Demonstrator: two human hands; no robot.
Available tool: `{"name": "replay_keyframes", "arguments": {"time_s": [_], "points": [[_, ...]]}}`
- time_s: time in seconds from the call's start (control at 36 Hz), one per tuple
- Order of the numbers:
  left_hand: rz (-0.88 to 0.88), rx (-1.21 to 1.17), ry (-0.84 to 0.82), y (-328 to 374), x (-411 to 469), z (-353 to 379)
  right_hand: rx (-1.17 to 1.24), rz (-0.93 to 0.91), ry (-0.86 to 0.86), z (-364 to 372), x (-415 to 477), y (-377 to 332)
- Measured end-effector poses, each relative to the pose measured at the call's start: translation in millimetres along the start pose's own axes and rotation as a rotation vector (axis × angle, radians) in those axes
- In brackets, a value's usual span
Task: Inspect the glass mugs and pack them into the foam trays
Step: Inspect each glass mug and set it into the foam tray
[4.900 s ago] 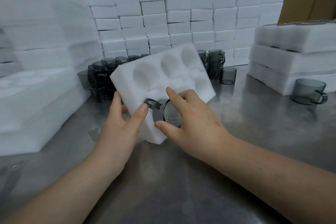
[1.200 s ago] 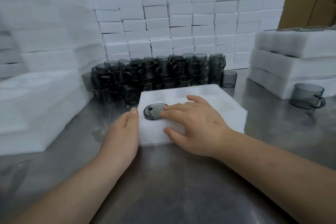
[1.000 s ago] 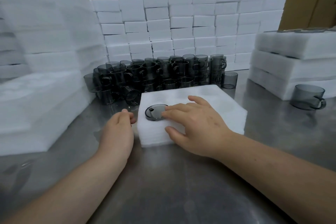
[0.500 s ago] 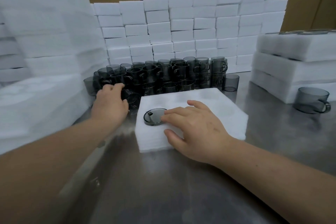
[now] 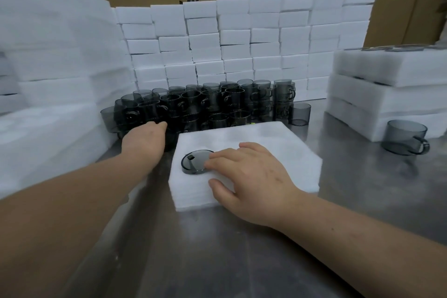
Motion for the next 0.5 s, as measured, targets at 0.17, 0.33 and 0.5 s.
{"name": "replay_keyframes", "arguments": {"time_s": [0.17, 0.33, 0.5], "points": [[-0.056, -0.050, 0.134, -11.2, 0.4, -19.4, -0.005, 0.008, -0.024, 0.4, 0.9, 0.2], [-0.257, -0.347, 0.471, -26.0, -12.4, -59.1, 0.001, 0.000, -0.022, -0.1, -0.2, -1.0], [-0.620, -1.321, 0.691, -2.0, -38.1, -70.7, 0.046, 0.008, 0.071, -6.7, -0.9, -2.1]]}}
Point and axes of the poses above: each hand's wrist, its own x-axis towards the middle knuckle, its own z-axis out of the palm, y = z × x, the point moved 6 cm from there along x, towards the middle knuckle, and after that the axes turned 15 degrees about z, right-handed, at the moved point
